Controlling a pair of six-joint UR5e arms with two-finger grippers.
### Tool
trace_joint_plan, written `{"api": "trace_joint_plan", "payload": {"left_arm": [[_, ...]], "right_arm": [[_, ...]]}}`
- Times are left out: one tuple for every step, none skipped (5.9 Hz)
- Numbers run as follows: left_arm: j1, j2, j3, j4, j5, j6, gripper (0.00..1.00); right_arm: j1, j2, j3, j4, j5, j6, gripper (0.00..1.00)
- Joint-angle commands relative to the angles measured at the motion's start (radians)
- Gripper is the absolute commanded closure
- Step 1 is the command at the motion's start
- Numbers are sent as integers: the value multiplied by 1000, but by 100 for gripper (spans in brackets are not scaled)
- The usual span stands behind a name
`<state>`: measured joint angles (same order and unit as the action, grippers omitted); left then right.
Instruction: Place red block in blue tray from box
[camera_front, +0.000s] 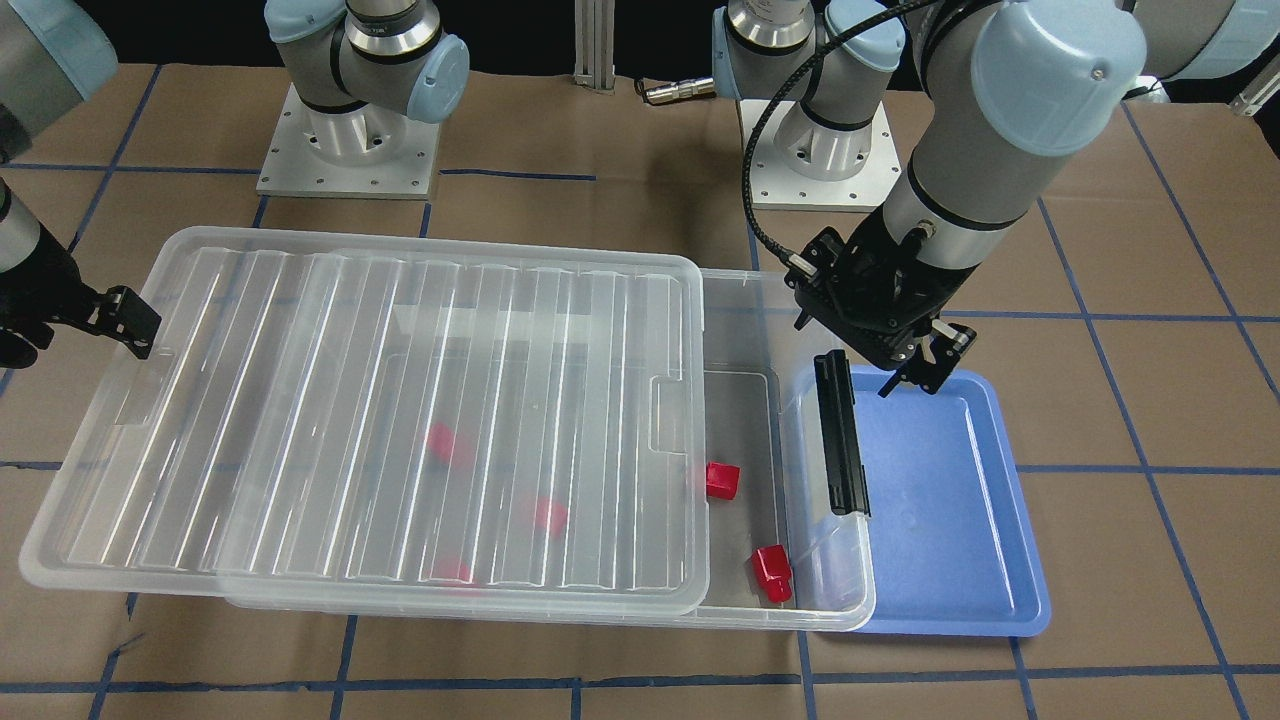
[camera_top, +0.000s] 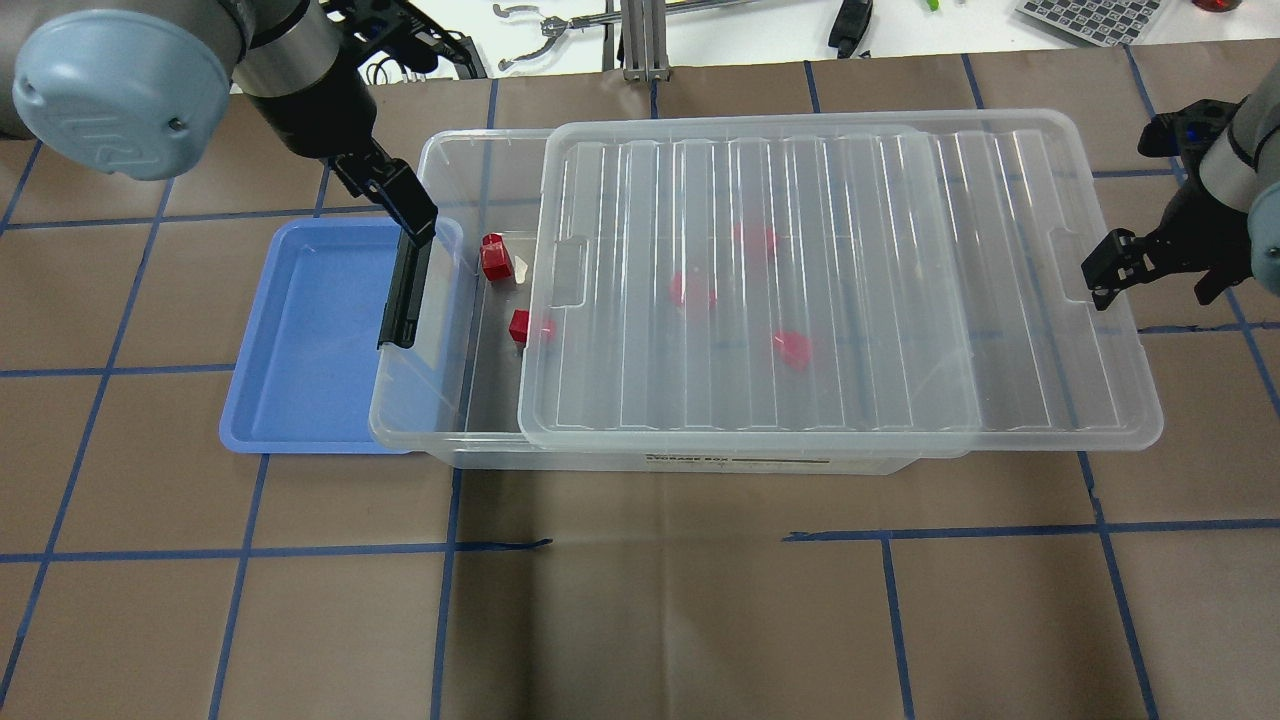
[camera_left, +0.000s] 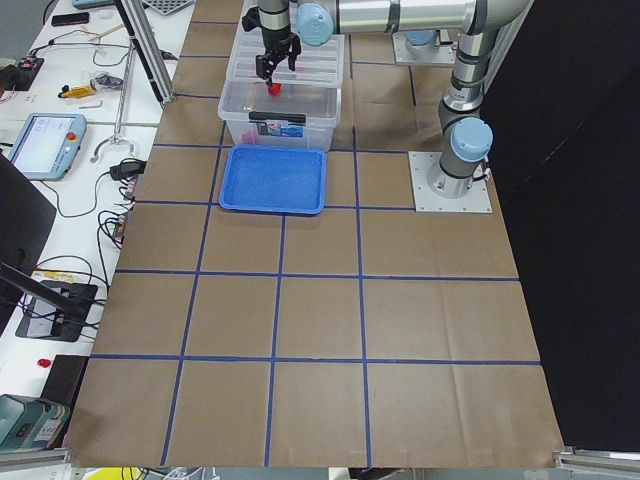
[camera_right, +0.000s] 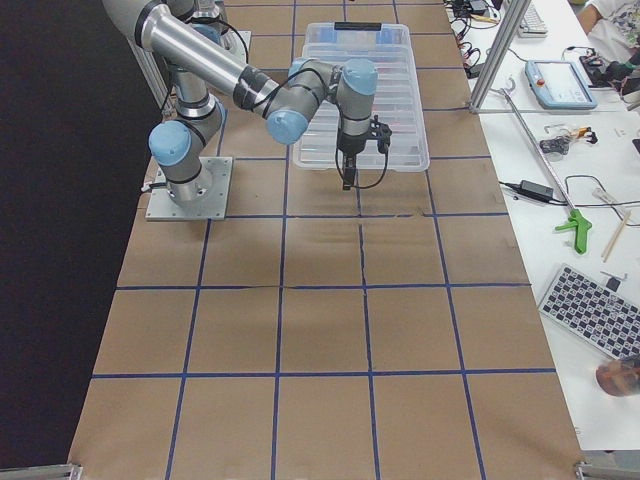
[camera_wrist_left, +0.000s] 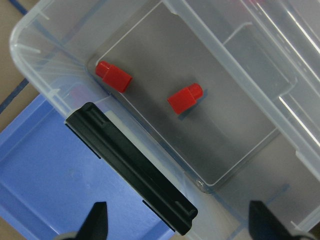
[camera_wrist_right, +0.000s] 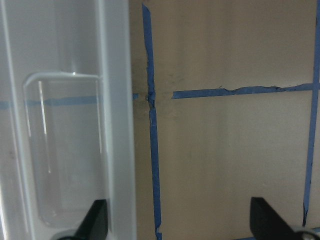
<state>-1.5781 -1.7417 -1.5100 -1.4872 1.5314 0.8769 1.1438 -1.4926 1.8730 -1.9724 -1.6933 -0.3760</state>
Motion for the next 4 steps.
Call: {"api": "trace_joint_plan", "payload": {"left_arm": [[-2,-4,-57,36,7,376,2],[-28,-7,-76,115,21,518,4],[-67,-54,-91,199,44,555,4],[-112,-103,-108,322,44,559,6]], "right_arm": [[-21,0,-2,0,0,-23,0],[-56,0,0,0,1,-53,0],[-90,0,0,-8,1,-91,0],[-113,0,-2,-8,1,-109,0]]}}
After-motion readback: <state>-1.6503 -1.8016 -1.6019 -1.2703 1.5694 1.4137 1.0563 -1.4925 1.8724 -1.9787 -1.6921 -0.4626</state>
